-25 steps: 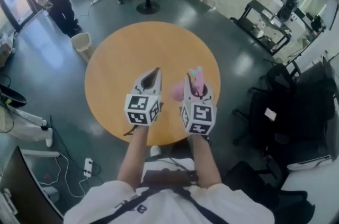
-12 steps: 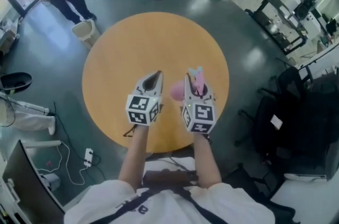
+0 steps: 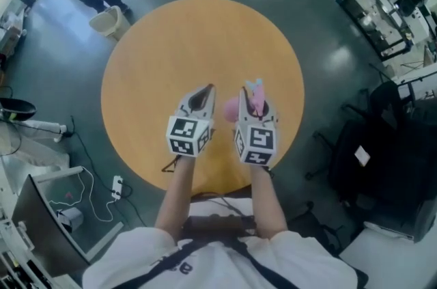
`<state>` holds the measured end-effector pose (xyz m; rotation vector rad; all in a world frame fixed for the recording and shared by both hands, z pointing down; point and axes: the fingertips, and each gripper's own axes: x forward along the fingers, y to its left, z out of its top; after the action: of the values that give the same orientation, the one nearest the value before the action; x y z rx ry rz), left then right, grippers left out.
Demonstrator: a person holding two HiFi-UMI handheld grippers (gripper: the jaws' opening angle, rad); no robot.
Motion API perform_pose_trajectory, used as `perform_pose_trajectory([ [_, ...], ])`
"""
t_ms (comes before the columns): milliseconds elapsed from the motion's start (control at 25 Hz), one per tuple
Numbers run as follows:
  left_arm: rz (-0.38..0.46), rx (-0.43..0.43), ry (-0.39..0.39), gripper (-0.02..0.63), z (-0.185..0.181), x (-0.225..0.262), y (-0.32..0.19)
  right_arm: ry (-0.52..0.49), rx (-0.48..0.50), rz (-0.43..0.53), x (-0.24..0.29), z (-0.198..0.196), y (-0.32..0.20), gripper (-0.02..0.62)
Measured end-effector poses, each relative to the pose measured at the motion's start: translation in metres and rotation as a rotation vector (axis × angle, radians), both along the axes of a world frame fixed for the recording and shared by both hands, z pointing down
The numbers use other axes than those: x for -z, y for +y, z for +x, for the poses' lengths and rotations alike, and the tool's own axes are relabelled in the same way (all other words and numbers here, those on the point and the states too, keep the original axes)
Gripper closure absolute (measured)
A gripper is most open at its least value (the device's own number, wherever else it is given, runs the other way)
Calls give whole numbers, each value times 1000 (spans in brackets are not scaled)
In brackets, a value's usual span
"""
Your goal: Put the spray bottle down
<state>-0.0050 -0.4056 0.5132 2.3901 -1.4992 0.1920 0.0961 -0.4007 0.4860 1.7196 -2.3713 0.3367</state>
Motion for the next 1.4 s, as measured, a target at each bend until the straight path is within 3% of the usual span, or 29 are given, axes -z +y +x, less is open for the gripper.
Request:
perform_pose_trajectory([
  [440,-116,33,-18,595,-1,-59,-42,56,-7,-117,-75,14,-52,466],
  [800,-172,73,-22,595,-8,-82,-53,76,-37,-105,-92,21,-89,466],
  [1400,-208,113,-3,595,-11,-99,-64,110,18,-17,-98,-5,-170,467],
])
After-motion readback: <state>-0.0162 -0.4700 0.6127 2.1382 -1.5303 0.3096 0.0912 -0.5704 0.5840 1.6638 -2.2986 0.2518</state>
